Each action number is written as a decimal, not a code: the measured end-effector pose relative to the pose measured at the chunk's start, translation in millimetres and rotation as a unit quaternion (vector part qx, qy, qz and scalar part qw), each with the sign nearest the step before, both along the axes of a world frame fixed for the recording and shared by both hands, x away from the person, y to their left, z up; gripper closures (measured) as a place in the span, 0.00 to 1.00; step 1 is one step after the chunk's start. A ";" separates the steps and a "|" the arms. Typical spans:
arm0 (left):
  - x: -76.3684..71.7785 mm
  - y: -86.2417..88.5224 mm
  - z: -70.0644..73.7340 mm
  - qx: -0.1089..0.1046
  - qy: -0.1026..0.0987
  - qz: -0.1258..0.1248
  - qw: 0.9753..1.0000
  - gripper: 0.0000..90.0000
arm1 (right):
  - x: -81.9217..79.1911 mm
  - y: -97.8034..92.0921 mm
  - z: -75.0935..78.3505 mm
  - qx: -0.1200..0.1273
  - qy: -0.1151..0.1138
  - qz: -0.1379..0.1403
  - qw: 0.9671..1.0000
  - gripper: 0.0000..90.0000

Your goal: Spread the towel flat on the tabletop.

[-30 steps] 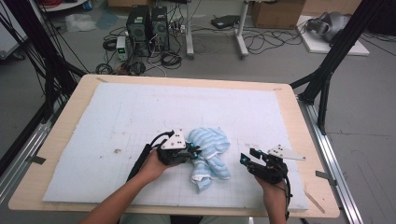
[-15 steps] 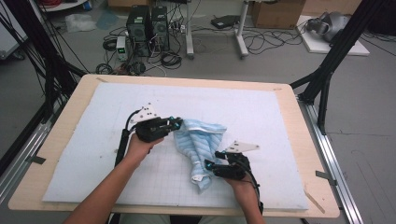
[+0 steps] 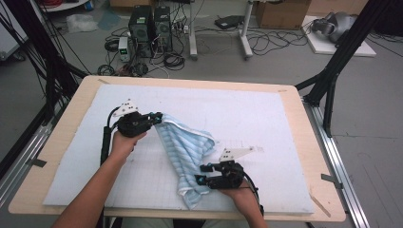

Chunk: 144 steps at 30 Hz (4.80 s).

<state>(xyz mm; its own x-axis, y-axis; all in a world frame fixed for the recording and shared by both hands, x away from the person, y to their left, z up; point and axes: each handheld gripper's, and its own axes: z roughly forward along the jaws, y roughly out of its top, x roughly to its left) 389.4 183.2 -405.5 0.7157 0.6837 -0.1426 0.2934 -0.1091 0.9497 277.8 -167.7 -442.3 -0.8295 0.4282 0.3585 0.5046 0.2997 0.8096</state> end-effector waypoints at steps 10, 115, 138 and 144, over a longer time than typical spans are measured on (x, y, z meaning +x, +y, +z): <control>-3.5 15.5 -3.9 -0.007 0.003 0.012 1.000 0.93 | 28.9 -8.2 -1.9 0.000 0.011 -0.226 0.974 0.47; -32.6 62.3 -31.4 0.102 0.064 0.024 0.992 0.90 | 20.2 -35.8 -2.2 -0.199 -0.081 -0.118 0.969 0.92; -26.8 126.5 -29.7 0.059 0.057 0.132 0.988 0.89 | 15.2 0.1 9.2 -0.124 -0.074 -0.092 0.985 0.46; -26.7 128.0 -30.0 0.053 0.058 0.133 0.988 0.89 | 34.3 13.3 -3.7 -0.191 -0.070 -0.120 0.972 0.68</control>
<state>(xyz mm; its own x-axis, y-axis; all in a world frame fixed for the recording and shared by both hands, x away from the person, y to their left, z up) 362.7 311.2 -435.5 0.4914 0.8612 -0.1296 0.4311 -0.1112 0.8954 312.1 -154.5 -446.0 -0.7192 0.6943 0.0267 0.4896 0.4791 0.7285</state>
